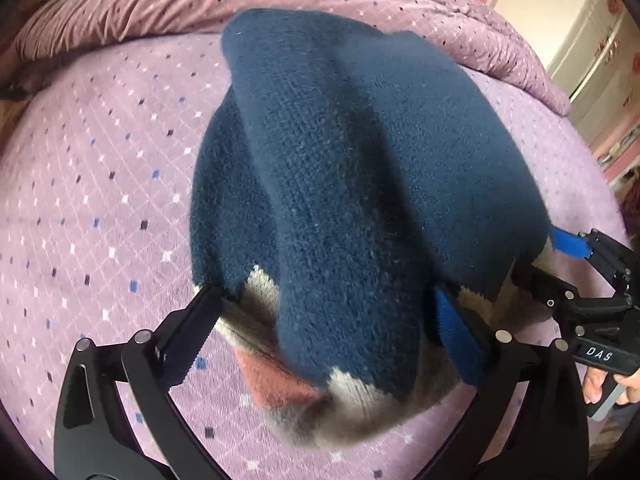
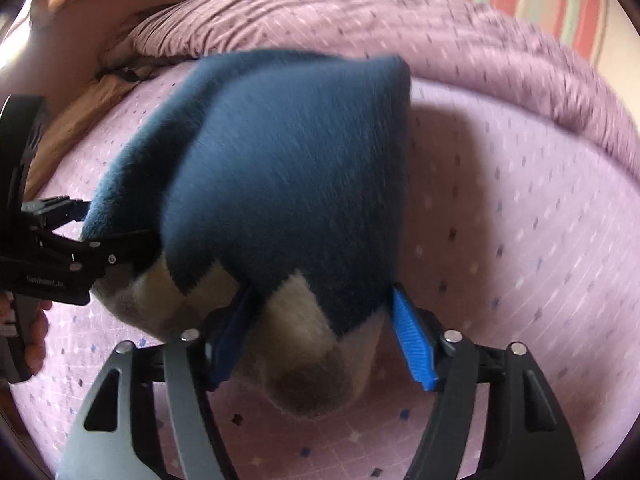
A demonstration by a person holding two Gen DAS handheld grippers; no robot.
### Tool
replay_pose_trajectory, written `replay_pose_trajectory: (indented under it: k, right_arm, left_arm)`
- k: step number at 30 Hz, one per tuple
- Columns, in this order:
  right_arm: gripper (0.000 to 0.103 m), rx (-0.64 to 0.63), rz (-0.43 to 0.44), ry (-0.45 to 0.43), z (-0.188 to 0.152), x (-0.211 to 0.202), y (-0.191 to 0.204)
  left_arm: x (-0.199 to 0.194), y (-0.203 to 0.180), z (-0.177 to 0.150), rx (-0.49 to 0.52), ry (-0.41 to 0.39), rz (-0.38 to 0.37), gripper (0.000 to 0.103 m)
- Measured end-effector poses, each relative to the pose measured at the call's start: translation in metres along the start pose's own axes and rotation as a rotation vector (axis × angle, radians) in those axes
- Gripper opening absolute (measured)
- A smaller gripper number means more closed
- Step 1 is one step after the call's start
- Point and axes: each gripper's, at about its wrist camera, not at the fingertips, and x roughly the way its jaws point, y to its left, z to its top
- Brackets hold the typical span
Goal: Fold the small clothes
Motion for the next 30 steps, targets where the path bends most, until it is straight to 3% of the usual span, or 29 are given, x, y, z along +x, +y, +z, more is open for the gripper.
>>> replay_pose_trajectory:
  k: [8,14,19,24,30]
  right_arm:
    - [0.077,0.073,0.03,0.008,-0.004,0.019,-0.008]
    - [0.077,-0.015,-0.025,0.025,0.014,0.005,0.006]
    - [0.08,-0.082,-0.044,-0.042,0.025,-0.034,0.015]
    - [0.089,-0.111,0.05,-0.149,0.031,-0.063,0.028]
    - [0.09,-0.171,0.104,-0.069,0.026,-0.026,0.047]
  left_arm:
    - [0.01,0.003,0.003,0.005,0.01,-0.018,0.1]
    - [-0.001,0.002,0.01,-0.017,0.027,-0.02,0.1]
    - [-0.031,0.003,0.013,-0.006,-0.007,0.011,0.1]
    - [-0.055,0.027,0.007,-0.032,-0.001,0.054,0.1]
    - [-0.074,0.055,-0.002,-0.047,0.001,0.132,0.1]
